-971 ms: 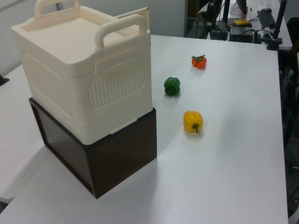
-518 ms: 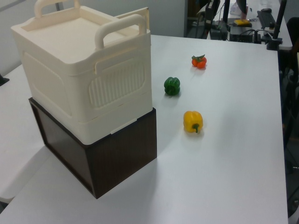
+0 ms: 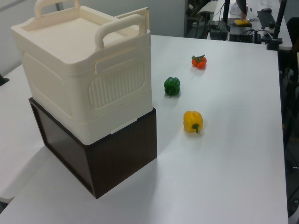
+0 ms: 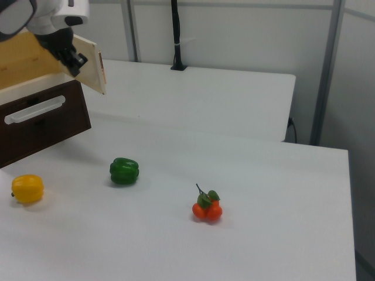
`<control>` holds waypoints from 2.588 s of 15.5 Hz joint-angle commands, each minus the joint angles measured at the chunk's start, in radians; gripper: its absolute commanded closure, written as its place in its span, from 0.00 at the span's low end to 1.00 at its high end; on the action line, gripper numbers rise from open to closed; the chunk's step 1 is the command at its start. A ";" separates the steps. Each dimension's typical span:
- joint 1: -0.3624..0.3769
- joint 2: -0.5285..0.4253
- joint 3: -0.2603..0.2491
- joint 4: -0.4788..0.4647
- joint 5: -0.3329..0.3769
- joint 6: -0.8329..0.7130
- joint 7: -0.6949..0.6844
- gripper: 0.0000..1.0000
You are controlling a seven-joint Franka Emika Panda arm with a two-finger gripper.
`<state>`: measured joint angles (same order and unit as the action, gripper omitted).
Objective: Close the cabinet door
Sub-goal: 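Lower the gripper beside the door's orange handle edge, then push the door edge with the gripper, swinging it toward the cabinet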
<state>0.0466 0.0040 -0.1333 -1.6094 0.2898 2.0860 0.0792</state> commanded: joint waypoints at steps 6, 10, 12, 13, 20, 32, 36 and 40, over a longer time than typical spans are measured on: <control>-0.005 0.122 0.000 -0.006 0.202 0.432 0.117 1.00; 0.002 0.185 0.011 0.017 0.324 0.615 0.119 1.00; 0.006 0.224 0.021 0.046 0.327 0.660 0.120 1.00; 0.013 0.249 0.024 0.061 0.334 0.686 0.125 1.00; 0.058 0.314 0.050 0.088 0.347 0.772 0.157 1.00; 0.059 0.240 0.095 -0.004 0.347 0.715 0.151 1.00; 0.053 0.214 0.095 -0.006 0.347 0.530 0.146 1.00; 0.059 0.185 0.098 -0.006 0.345 0.392 0.146 1.00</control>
<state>0.1001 0.2449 -0.0382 -1.5722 0.6170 2.5638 0.2271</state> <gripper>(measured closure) 0.991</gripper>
